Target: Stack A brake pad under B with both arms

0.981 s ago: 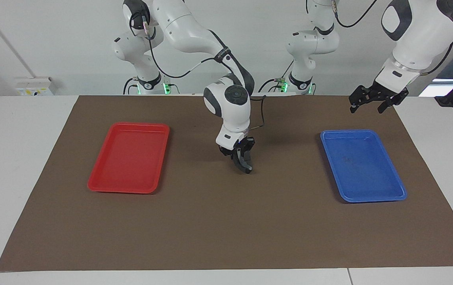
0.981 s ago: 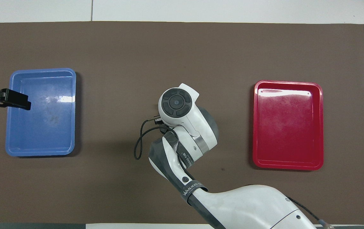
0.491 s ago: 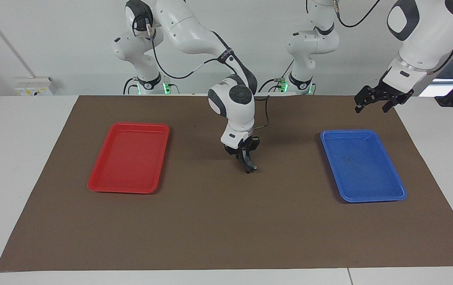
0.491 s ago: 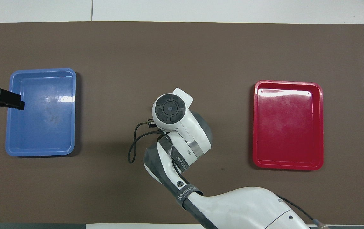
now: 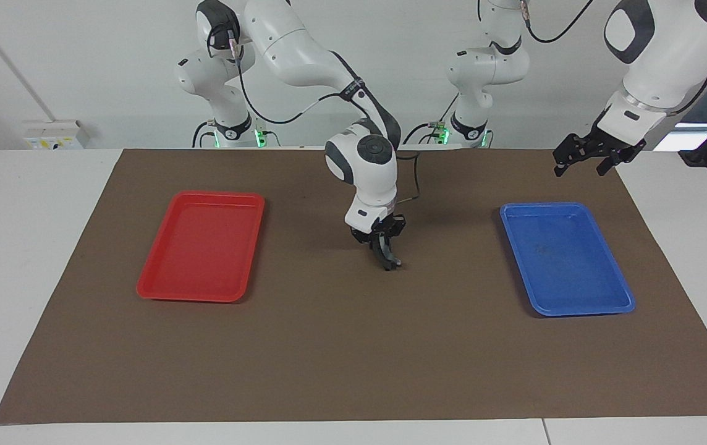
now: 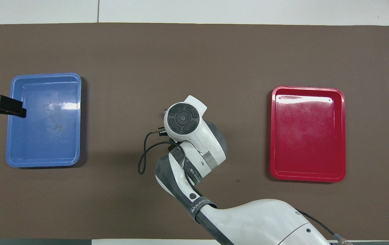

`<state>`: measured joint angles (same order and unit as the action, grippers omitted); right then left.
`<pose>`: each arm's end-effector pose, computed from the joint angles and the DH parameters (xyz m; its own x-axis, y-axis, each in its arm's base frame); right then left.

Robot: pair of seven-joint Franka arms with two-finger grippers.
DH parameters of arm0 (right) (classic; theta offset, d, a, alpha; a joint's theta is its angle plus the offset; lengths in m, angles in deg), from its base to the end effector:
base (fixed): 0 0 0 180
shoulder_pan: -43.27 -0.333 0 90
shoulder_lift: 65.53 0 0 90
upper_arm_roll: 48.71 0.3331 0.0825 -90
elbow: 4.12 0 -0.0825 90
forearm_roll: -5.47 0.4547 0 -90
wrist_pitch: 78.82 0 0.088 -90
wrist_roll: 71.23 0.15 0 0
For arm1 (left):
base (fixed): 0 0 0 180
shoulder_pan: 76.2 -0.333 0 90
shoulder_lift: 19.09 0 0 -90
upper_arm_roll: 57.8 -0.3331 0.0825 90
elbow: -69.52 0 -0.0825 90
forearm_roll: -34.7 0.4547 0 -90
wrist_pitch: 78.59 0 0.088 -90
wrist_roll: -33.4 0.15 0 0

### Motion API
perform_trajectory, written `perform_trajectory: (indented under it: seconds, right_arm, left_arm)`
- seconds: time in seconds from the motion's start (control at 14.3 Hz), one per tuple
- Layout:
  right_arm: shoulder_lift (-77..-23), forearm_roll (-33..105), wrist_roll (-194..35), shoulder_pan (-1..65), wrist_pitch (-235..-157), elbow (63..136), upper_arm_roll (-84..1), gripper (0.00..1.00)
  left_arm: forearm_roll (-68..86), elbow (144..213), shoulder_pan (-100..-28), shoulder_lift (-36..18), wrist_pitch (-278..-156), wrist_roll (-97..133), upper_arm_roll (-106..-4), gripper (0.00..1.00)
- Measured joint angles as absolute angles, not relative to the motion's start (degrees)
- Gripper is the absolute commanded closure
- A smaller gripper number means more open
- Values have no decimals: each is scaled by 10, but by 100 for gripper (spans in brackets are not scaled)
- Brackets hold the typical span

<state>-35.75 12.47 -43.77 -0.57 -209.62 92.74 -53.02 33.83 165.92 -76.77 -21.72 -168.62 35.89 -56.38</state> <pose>0.5718 0.4856 0.2338 0.9890 0.1433 0.0366 0.1461 -0.9854 -0.0875 0.6042 -0.0115 0.5665 0.9962 -0.0581 -0.0646 -0.0571 -0.9982 0.0168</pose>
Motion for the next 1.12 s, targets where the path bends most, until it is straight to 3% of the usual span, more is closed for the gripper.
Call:
perform_trajectory:
  seconds: [0.07, 0.14, 0.84, 1.12]
  right_arm:
    - [-358, 125, -438, -6, -2097, 928, -530, 17]
    - [-357, 125, -438, -6, -2097, 928, -530, 0]
    - [-371, 125, -436, 46, -2080, 866, -536, 0]
    - [-418, 87, -436, 61, -1949, 844, -554, 0]
  left_arm:
    - [338, 1659, -768, -217, -1686, 359, -564, 0]
    - [338, 1659, -768, -217, -1686, 359, -564, 0]
    - [338, 1659, -768, -217, -1686, 359, -564, 0]
    - [338, 1659, -768, -217, -1686, 359, -564, 0]
